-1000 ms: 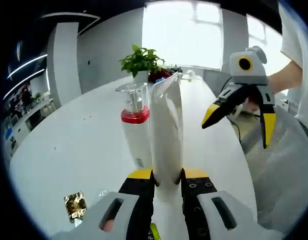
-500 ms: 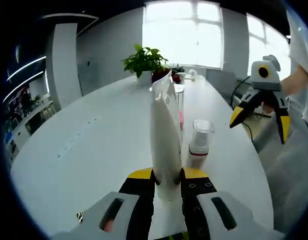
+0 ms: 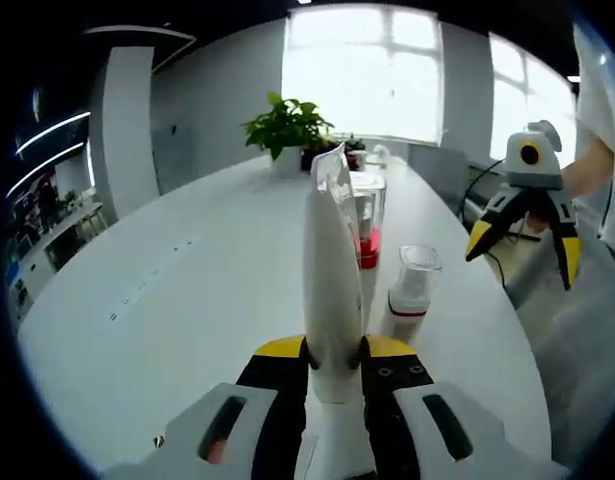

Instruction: Arrange the skincare products in the storage area until every visible bottle or jar stands upright without overlapping.

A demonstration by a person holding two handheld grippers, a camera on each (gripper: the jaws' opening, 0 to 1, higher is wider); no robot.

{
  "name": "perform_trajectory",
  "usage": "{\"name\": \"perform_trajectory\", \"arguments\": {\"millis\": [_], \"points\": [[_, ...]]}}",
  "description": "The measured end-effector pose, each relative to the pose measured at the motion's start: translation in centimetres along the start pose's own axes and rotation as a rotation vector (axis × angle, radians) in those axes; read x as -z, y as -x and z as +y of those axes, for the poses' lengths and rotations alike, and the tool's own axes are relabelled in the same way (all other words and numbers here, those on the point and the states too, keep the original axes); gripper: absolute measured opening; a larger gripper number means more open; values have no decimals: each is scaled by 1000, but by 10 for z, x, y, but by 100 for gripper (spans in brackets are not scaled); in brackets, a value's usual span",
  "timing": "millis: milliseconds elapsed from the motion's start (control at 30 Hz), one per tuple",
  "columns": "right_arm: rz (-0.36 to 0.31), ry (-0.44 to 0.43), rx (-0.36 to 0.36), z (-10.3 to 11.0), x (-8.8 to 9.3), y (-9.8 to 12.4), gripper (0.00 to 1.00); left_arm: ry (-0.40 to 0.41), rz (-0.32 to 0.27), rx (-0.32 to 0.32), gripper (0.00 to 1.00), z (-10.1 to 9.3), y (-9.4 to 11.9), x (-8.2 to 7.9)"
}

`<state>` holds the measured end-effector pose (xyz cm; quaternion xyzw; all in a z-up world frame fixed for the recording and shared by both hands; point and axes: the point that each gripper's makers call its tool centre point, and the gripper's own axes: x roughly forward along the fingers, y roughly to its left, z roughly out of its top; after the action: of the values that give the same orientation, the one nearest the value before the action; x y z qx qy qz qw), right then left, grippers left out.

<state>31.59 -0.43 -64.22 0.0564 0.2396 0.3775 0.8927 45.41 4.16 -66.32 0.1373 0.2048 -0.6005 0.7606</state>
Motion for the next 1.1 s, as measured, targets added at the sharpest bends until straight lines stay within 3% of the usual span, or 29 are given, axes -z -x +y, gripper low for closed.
{"name": "perform_trajectory", "arguments": {"millis": [567,900,1100], "points": [[-9,5,1,4,-4,2,68,22,23,-40,28,3,8,3],[-29,24,7,5,-12,2,72,55,22,-130,42,4,37,5],[-34,40,0,8,-16,3,74,143,6,-188,53,-6,56,14]]}}
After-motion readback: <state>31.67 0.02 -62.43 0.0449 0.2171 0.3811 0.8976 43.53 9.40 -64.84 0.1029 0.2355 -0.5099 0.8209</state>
